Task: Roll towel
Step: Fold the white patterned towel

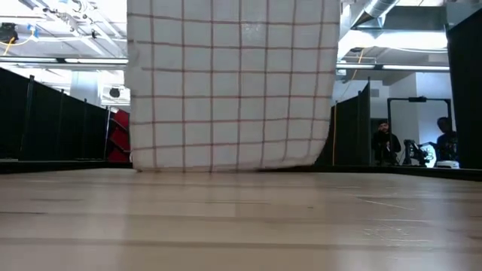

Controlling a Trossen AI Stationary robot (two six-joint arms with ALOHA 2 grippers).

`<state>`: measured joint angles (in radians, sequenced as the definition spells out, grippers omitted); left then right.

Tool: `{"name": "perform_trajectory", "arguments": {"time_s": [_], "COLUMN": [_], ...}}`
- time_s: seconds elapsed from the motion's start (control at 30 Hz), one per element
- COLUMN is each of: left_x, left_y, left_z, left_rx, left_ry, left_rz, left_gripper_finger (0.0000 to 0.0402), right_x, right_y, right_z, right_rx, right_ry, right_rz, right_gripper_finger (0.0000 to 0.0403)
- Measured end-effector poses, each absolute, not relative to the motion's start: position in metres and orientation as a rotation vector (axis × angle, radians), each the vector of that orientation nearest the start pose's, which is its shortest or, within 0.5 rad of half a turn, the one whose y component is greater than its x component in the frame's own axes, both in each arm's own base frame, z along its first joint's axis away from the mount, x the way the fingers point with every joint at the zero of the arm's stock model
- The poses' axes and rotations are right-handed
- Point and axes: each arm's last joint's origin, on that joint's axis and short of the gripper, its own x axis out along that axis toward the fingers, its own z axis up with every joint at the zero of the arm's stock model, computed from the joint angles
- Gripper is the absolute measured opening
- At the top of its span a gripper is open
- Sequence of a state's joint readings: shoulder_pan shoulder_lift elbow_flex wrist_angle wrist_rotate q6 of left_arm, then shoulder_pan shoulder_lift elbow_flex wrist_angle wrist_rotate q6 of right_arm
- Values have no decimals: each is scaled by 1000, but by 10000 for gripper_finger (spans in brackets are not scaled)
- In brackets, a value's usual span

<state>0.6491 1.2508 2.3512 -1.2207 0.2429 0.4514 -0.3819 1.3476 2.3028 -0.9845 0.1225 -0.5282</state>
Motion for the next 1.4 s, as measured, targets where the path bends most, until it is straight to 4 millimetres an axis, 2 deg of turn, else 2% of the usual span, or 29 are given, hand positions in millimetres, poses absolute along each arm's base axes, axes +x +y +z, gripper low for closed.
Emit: {"name": "perform_trajectory", "arguments": {"time_s": [0.2,0.3,0.47,0.57,0.73,0.87,1.0,1.2,1.3,1.4], "left_x": [78,87,106,115,112,110,120,137,146,152], "left_y": [42,42,42,38,26,18,9,-10,-23,-38], "left_z": [579,572,546,531,508,481,454,429,420,416], "left_rx": [341,313,283,282,240,183,127,66,51,44], "left_ry": [286,325,440,439,363,361,340,348,372,365], "left_rz": [358,323,290,290,290,317,297,253,261,261], "left_gripper_finger": [0,0,0,0,0,0,0,0,0,0], "right_x": [142,143,147,146,140,140,142,150,153,154], "right_y": [-46,-41,-35,-31,-22,-14,-6,12,22,34], "right_z": [582,576,562,550,525,499,466,424,410,404], "right_rx": [-465,-438,-403,-368,-300,-252,-198,-135,-133,-131], "right_ry": [262,302,350,380,391,385,414,445,467,467], "right_rz": [-456,-448,-411,-402,-374,-365,-362,-347,-363,-366], "right_gripper_finger": [0,0,0,0,0,0,0,0,0,0]}}
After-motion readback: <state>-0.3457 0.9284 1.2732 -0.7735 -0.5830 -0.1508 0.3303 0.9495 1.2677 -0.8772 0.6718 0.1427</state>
